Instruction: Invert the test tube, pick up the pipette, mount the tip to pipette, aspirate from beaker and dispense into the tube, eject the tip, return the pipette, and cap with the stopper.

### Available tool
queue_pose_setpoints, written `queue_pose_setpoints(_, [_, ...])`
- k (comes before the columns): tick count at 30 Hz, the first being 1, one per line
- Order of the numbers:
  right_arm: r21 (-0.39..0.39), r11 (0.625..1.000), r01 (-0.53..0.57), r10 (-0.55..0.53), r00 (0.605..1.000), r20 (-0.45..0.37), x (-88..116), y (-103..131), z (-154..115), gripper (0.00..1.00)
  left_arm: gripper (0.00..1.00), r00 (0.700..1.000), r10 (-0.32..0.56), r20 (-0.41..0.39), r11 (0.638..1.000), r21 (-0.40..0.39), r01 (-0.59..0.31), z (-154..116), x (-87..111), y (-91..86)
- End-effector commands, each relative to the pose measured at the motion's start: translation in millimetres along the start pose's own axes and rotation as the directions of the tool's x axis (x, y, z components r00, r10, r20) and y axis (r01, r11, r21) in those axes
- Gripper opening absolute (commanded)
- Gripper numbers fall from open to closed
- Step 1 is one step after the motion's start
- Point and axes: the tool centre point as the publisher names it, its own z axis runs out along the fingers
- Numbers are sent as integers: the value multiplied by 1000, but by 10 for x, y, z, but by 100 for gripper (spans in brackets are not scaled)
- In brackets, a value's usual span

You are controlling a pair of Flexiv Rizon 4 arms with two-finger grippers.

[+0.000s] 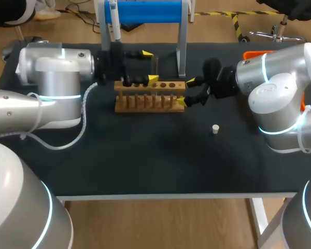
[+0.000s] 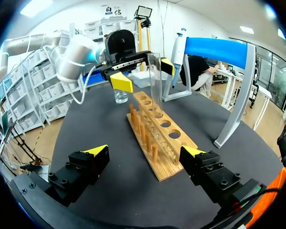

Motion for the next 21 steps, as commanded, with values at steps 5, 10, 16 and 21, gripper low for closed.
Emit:
queue_pose_setpoints(5, [2, 1000, 0, 0, 1000, -5, -9, 2, -14, 100, 100, 998, -10, 61, 999, -41, 13, -432, 89, -235])
queue_pose_setpoints(10, [2, 1000, 0, 0, 1000, -5, -9, 2, -14, 100, 100, 988, -22, 154, 998, -62, 32, -910, 144, -360])
queue_pose_setpoints(16, [2, 1000, 0, 0, 1000, -5, -9, 2, -14, 100, 100, 970, -32, 240, 991, -117, 61, -1231, 230, -437])
queue_pose_setpoints(21, [2, 1000, 0, 0, 1000, -5, -9, 2, -14, 100, 100, 970, -32, 240, 991, -117, 61, -1231, 230, -437])
